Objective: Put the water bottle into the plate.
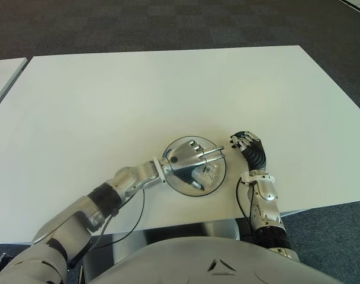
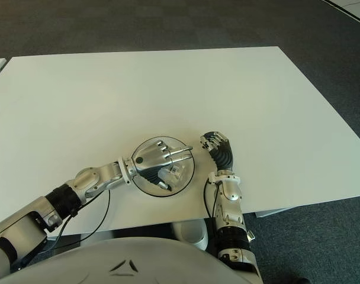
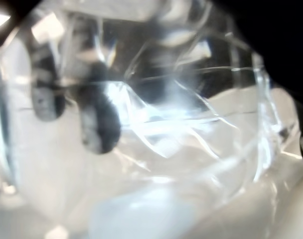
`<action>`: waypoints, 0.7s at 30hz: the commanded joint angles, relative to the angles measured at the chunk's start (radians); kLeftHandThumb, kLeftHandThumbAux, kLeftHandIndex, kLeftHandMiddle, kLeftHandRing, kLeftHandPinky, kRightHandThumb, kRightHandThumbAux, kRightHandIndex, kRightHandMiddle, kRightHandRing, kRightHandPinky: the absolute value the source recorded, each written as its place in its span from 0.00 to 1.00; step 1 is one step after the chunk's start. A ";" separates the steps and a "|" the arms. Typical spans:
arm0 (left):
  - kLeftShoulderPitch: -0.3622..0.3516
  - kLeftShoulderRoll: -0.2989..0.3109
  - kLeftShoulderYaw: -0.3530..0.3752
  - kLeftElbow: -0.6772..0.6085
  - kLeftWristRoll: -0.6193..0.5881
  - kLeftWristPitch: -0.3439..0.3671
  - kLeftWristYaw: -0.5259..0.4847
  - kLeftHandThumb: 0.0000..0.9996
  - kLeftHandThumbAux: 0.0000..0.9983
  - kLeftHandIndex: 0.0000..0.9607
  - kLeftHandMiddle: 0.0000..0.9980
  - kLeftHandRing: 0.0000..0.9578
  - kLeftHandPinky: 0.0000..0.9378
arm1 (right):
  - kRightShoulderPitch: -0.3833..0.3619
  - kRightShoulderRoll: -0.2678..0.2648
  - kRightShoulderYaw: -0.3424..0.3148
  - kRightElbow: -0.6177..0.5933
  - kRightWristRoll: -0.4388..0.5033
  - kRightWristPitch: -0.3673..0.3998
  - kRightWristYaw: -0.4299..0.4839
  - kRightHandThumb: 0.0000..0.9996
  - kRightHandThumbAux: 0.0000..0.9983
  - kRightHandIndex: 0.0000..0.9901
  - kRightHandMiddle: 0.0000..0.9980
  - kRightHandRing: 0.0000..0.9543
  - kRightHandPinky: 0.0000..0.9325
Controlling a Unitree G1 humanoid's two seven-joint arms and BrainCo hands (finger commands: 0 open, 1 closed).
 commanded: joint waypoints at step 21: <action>0.008 -0.016 0.052 0.030 -0.003 -0.060 0.221 0.15 0.47 0.00 0.00 0.00 0.00 | 0.024 -0.005 0.007 0.035 -0.037 0.043 -0.039 0.71 0.73 0.43 0.48 0.49 0.52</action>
